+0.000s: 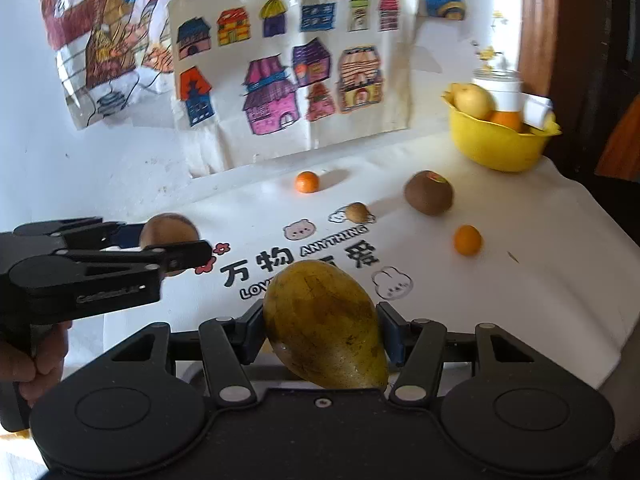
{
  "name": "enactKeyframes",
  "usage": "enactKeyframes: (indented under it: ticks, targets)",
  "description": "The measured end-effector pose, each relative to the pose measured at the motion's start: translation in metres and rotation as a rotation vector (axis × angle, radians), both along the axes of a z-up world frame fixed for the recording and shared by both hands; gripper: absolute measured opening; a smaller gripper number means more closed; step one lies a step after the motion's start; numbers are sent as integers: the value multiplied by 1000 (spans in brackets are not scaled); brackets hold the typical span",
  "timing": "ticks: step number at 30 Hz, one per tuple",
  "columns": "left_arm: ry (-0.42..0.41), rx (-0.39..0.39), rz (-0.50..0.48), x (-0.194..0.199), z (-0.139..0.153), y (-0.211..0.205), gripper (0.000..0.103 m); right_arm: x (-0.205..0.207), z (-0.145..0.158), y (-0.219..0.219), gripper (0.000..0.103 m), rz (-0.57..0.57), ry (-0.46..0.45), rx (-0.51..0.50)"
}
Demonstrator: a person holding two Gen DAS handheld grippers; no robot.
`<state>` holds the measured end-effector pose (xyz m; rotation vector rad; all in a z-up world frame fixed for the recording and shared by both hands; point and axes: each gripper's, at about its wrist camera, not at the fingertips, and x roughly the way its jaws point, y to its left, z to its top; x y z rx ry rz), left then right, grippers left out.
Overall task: Organize fruits
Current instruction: 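Carry the tan fruit with the left tool while the right tool carries the mango-shaped fruit over the tray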
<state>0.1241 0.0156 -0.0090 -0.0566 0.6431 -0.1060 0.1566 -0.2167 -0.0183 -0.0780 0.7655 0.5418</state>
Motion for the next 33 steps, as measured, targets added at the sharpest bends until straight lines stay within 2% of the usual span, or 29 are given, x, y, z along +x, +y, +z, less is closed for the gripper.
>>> enactKeyframes:
  ticks: [18,33]
  targets:
    - [19,-7,-109,-44,0,-45,53,-48,-9,-59,59,-119,10,52]
    - [52,-28,-297,-85,-9,-98,53,-17,-36,-72,59,-151,67,36]
